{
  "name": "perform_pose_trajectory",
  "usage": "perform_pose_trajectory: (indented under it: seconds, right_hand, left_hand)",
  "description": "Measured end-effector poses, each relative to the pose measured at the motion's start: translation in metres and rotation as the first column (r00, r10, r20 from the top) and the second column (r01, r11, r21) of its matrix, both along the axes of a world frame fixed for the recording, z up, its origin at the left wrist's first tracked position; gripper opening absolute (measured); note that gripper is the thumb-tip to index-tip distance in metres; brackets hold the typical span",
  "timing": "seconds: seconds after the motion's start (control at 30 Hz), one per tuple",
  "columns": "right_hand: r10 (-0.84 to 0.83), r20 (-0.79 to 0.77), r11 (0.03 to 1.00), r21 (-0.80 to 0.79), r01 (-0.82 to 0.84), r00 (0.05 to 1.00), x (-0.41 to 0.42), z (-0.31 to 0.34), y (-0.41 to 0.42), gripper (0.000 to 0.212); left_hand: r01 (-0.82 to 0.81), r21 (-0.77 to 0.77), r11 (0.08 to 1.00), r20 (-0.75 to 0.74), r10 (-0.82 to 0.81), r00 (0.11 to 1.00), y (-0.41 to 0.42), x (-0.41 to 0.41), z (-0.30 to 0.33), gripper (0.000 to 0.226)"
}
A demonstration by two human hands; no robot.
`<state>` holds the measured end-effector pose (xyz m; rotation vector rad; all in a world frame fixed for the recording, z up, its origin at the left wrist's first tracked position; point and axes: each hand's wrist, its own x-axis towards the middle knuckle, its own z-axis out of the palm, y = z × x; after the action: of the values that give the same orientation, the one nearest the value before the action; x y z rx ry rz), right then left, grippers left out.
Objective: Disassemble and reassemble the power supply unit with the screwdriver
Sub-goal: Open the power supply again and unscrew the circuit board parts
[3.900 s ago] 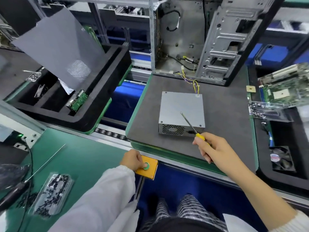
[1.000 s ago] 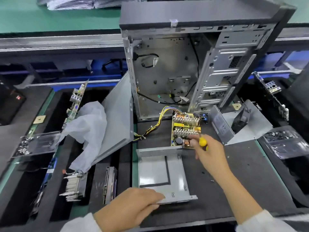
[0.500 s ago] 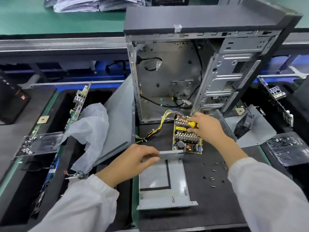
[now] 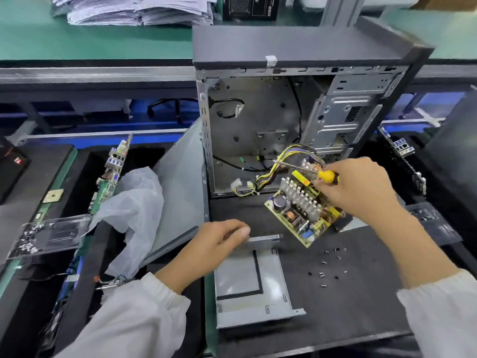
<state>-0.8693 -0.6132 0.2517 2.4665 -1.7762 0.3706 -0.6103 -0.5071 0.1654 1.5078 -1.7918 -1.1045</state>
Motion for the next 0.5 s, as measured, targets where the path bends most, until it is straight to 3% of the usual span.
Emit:
perform_pose_trajectory:
  seconds: [0.1, 0.2, 0.3, 0.43, 0.5]
  right_hand:
    - [-0.106, 0.154, 0.984, 0.159, 0.081, 0.982, 0.003, -0.009, 0.043, 0.034]
    - [-0.174, 0.258, 0.948, 0.306, 0.091, 0.95, 0.02, -0.042, 0.078, 0.036]
    - [-0.208, 0.303, 0.925, 0.369, 0.087, 0.93, 0.033, -0.071, 0.108, 0.035]
    - [-0.134, 0.217, 0.927, 0.372, 0.045, 0.967, 0.039, -0.082, 0.118, 0.023]
    - [-0.098, 0.148, 0.911, 0.411, 0.029, 0.984, 0.048, -0.084, 0.115, 0.031]
  left_hand:
    - [-0.013, 0.046, 0.999, -0.086, 0.017, 0.996, -0.001, -0.008, 0.003, 0.053]
    - [-0.087, 0.158, 0.984, -0.226, 0.122, 0.966, 0.002, -0.008, -0.001, 0.042]
    - [-0.105, 0.256, 0.961, -0.24, 0.168, 0.956, 0.02, 0.002, -0.016, 0.025]
    - [-0.146, 0.287, 0.947, -0.278, 0.228, 0.933, 0.044, 0.011, -0.034, 0.012]
    - [-0.206, 0.292, 0.934, -0.279, 0.289, 0.916, 0.047, 0.015, -0.043, 0.013]
